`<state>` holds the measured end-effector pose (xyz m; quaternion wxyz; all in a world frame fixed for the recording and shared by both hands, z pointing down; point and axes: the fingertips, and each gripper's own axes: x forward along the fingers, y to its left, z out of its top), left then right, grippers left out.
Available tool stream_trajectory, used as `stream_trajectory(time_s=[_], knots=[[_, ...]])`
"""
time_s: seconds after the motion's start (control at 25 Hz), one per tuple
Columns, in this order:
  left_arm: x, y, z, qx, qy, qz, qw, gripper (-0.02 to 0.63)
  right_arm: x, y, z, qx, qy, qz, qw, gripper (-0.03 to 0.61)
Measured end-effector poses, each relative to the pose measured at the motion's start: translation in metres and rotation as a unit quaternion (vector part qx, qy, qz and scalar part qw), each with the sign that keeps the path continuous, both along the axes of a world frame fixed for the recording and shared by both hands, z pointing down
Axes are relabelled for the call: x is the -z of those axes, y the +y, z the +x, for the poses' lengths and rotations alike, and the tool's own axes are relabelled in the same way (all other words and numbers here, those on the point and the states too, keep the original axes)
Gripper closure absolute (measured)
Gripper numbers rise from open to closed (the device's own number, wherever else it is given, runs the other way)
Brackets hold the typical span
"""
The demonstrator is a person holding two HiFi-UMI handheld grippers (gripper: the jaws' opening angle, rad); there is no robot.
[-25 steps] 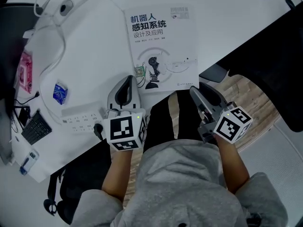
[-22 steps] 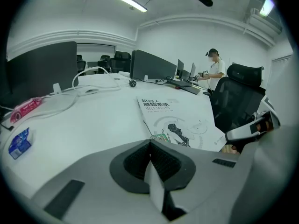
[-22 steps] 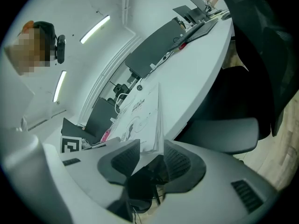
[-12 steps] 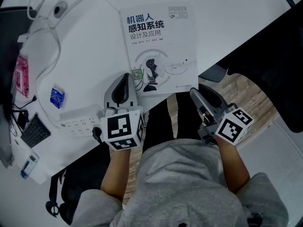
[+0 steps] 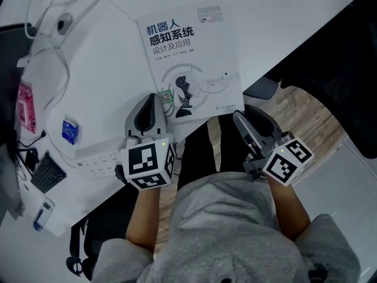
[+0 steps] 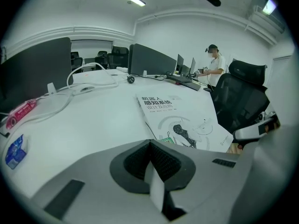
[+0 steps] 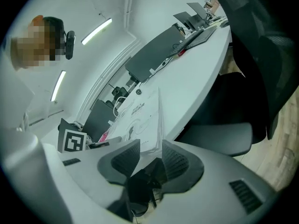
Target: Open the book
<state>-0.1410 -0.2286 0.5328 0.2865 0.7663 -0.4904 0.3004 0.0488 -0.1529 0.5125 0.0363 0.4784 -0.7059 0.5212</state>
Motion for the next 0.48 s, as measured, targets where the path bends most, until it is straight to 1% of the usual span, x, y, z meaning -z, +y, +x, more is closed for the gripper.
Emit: stream_trajectory(time_s=[0.16,0.28,0.48], knots=[[-0.001,-0.004,0.003,-0.009,-0.003,-0.003,0.9999,0.604,-0.011,0.002,0.004,-0.013,-0.014,-0.015,1.0,0.428],[-0.002,-0.004,0.004,-0.014,-0.005,-0.002,0.9999,0.604,-0.007,0.0,0.004,-0.017,-0.012,-0.005,1.0,0.428],[-0.003,-0.004,0.007,-0.015,0.0,-0.006,0.9999,0.604,0.008,-0.004,0.005,0.009,0.043,0.032,0.999,0.428]])
